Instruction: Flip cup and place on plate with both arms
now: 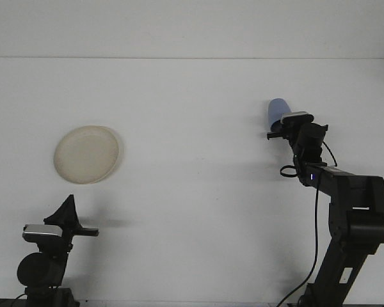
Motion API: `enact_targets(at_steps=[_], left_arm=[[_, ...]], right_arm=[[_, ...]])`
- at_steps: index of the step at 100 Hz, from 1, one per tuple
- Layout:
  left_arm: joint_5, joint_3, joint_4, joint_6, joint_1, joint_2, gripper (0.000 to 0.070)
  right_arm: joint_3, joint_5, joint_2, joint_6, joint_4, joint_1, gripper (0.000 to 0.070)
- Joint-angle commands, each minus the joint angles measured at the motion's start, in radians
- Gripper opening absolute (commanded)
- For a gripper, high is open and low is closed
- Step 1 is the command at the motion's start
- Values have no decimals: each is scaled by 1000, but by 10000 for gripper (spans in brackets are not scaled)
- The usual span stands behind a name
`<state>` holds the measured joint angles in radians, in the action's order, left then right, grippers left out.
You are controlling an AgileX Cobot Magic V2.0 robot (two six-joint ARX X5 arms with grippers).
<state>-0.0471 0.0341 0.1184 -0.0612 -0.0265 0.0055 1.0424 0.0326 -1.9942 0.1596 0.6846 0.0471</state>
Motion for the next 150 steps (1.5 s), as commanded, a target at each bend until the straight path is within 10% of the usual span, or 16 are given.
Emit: enact_targets(at_steps=[1,35,62,92,116,150], left_arm=[[3,-20,11,2,1,-1,12],[3,-20,11,2,1,-1,12],[3,-20,11,2,1,-1,12],[3,-20,11,2,1,-1,12],[3,-20,12,32,1,-1,12],[3,-20,12,230,1,-1,12]], right_arm=[[19,5,6,-6,-26,-2,0],[19,17,315,-172,-283,12,0],[19,289,611,-374,-615,19,0],[48,493,776,-310,-1005,-115,0],[192,446,737,-159,-1377,-333,0],[461,162,494,-52,-1793,-672,0]])
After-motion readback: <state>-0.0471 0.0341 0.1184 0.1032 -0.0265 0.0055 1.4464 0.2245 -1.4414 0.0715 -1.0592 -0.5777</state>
